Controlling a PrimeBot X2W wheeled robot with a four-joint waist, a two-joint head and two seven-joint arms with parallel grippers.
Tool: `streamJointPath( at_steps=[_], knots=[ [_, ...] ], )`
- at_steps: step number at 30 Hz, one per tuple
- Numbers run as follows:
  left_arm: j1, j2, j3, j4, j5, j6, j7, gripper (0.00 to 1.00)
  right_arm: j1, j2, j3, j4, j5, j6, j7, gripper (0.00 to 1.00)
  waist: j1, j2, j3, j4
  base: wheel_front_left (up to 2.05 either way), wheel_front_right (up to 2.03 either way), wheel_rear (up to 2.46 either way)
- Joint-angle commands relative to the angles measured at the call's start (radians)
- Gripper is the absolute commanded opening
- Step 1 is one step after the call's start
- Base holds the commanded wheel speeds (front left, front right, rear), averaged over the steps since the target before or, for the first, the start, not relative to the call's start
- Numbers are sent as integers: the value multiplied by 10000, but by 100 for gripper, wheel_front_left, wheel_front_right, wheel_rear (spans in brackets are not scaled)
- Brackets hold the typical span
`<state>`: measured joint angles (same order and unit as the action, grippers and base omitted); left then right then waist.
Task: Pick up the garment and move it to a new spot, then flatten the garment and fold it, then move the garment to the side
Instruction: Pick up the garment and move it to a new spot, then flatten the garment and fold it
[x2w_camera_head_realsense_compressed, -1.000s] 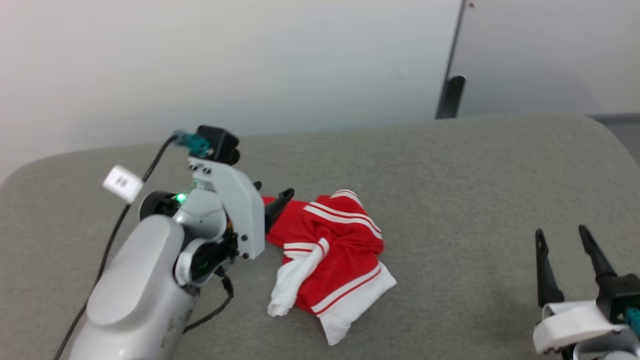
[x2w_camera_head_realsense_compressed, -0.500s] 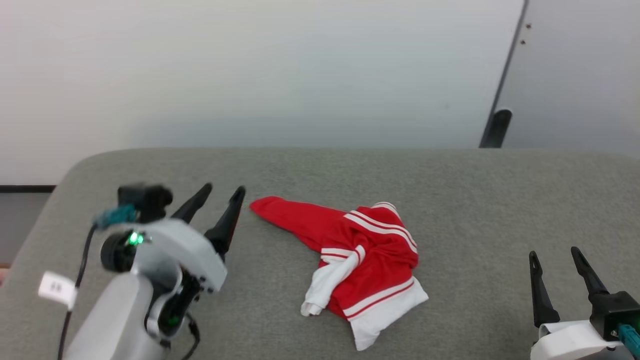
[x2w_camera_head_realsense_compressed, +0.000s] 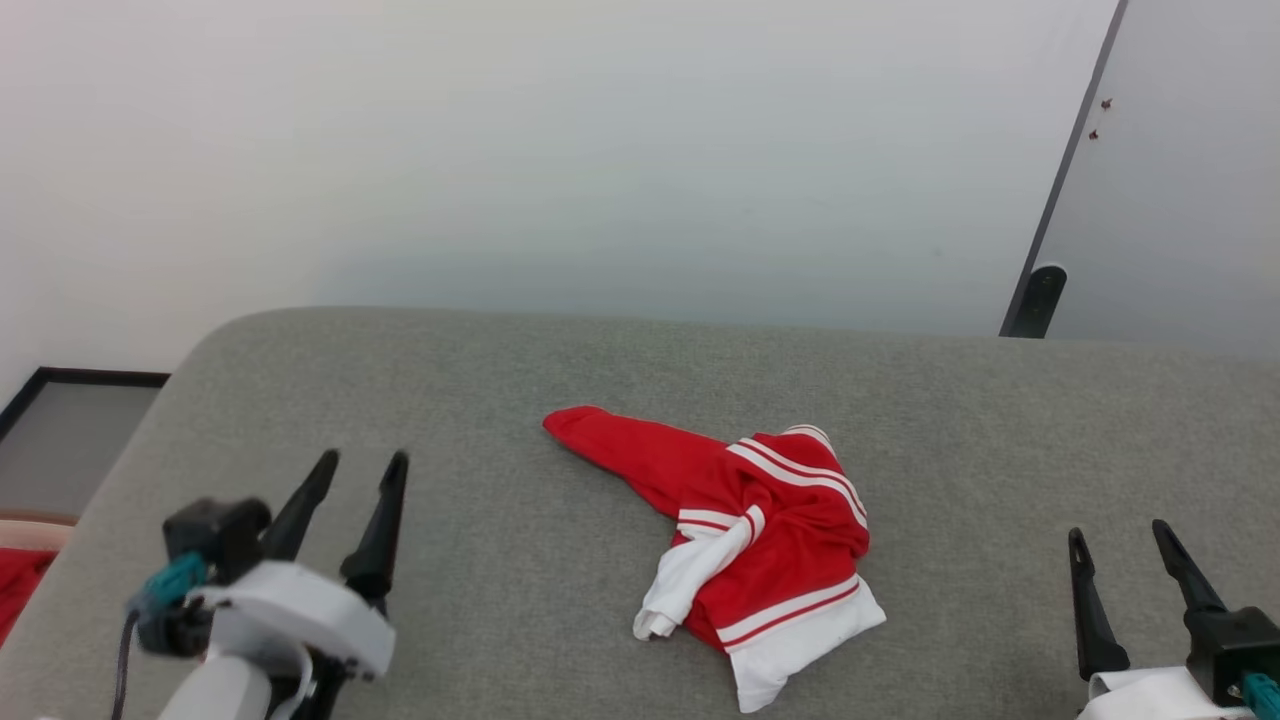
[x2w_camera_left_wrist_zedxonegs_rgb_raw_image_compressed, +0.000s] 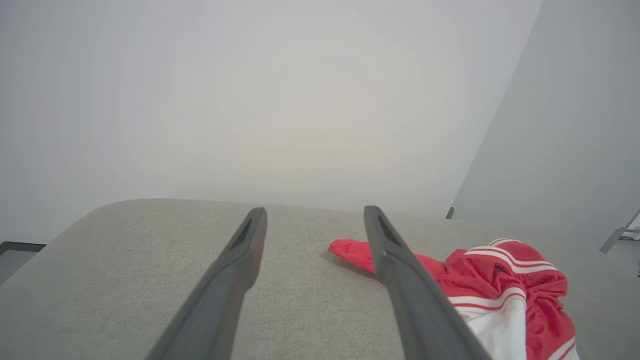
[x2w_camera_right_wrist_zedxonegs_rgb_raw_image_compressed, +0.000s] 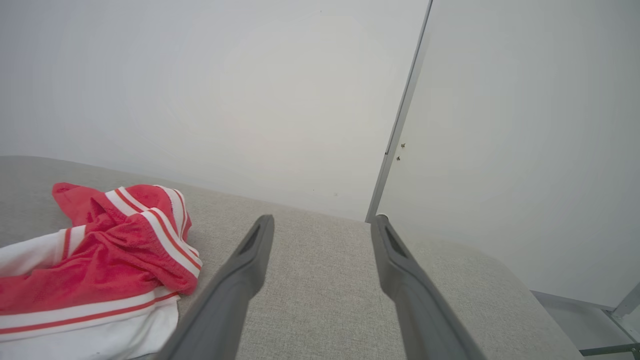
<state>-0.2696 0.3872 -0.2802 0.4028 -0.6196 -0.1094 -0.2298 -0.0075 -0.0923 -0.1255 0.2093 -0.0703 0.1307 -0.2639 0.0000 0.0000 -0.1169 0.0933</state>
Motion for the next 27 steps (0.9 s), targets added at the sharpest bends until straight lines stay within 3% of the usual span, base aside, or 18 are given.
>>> streamJointPath(
  at_steps=[1, 11, 27],
  knots=[
    [187, 62, 60, 13, 113, 35, -94, 100, 209, -52, -72, -47, -18, 1, -9, 100, 0, 0, -51, 53, 0, 0, 0],
    [1329, 115, 1039, -341, 155, 307, -349, 100, 450, -23, -464, -198, -95, 1, -9, 100, 0, 0, -104, 141, 0, 0, 0],
    [1631, -137, 1790, -605, 462, 138, -356, 100, 460, 50, -444, -202, -108, 1, -9, 100, 0, 0, -15, 115, 0, 0, 0]
  ],
)
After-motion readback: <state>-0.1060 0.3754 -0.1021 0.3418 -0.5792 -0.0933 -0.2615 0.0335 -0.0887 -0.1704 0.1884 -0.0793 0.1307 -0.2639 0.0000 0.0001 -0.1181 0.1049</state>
